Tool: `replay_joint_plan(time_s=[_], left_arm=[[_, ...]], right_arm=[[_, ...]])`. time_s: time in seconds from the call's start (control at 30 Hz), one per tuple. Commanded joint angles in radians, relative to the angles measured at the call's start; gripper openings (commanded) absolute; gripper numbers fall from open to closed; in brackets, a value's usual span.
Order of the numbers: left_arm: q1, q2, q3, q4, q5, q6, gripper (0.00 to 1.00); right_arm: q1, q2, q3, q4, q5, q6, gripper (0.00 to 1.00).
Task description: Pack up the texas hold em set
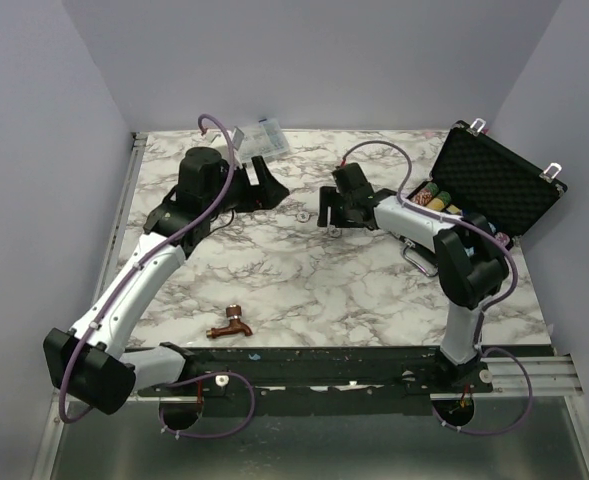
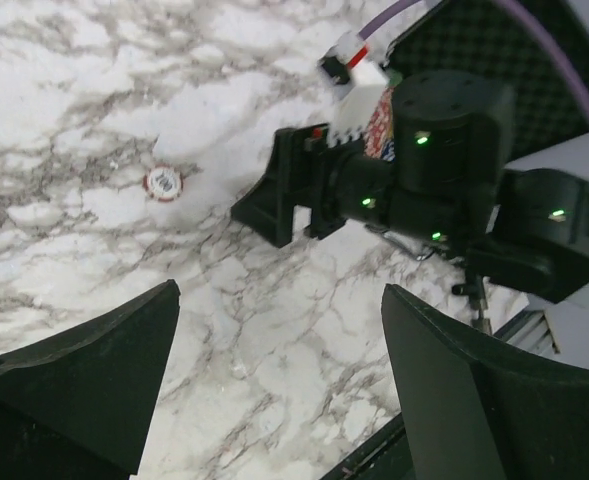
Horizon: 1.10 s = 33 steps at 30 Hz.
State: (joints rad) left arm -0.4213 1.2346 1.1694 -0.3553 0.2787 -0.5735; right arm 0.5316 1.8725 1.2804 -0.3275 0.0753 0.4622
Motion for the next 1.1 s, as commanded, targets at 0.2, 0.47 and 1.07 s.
replay_joint_plan(time_s=[0.2,0.47,1.07], left_arm=[[-0.001,-0.058,0.106,0.101,-0.203,0.050,0.83],[-0.001,-0.108,0.021,0.152,-0.264,0.180,0.83],[0.001,-0.117,0.017,0.123,-0.203,0.158,0.84]], right_arm=[[0.081,0.283,0.285,0.112,0.072,-0.097,0.74],[0.146,0.406,0.423,0.066,0.227,-0.137,0.67],[0.199,0.445,0.286,-0.030,0.244,-0.114,0.34]])
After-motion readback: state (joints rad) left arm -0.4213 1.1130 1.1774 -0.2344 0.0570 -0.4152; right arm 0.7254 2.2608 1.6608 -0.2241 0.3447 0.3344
